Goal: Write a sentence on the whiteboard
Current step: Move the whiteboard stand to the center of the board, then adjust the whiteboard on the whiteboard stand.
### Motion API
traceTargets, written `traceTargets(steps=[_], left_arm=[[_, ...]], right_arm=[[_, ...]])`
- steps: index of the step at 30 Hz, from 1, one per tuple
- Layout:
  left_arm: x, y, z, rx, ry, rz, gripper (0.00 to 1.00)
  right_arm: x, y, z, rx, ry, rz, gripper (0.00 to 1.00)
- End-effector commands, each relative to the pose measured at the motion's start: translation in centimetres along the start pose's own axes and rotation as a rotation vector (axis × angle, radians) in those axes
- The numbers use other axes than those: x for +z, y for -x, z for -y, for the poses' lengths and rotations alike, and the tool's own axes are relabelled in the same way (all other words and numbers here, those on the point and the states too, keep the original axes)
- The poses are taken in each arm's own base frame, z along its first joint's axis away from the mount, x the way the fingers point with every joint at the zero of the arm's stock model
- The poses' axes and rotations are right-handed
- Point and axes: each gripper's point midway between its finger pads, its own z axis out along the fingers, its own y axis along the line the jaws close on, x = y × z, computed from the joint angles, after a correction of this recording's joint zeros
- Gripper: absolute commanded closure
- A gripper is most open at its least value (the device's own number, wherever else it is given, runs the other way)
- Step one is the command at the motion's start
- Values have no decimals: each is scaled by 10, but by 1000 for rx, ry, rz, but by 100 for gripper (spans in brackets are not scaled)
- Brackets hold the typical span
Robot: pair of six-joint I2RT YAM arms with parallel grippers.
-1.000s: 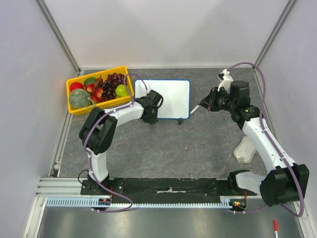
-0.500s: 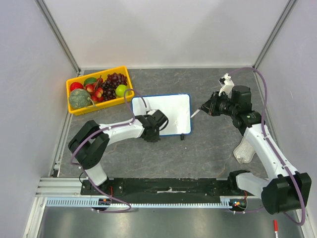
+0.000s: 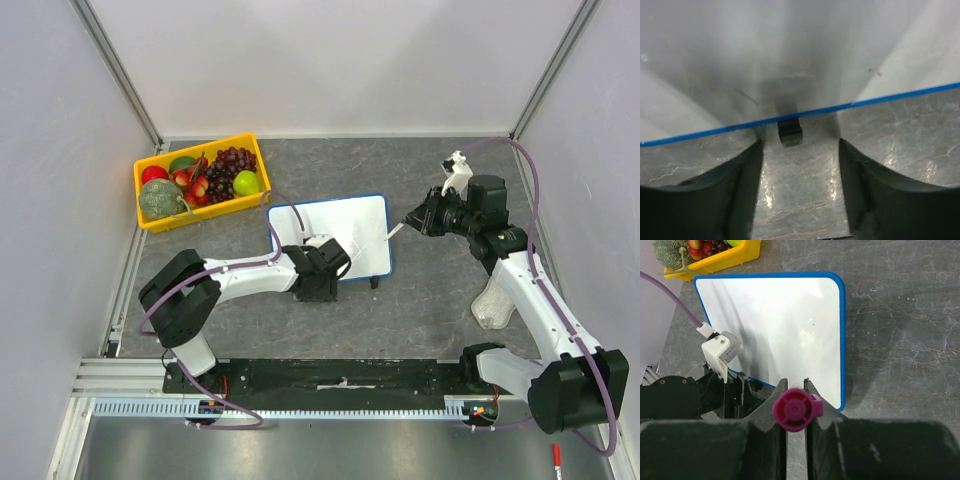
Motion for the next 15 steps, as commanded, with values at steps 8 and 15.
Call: traceTargets(steps=[8,15], left_arm=[[-51,-9,-22,69,-27,-5,16],[-104,23,-12,150,-183,131,7]], right_arm=[[-1,13,-3,-21,3,33,100],[2,19,-4,-26,7,35,100]])
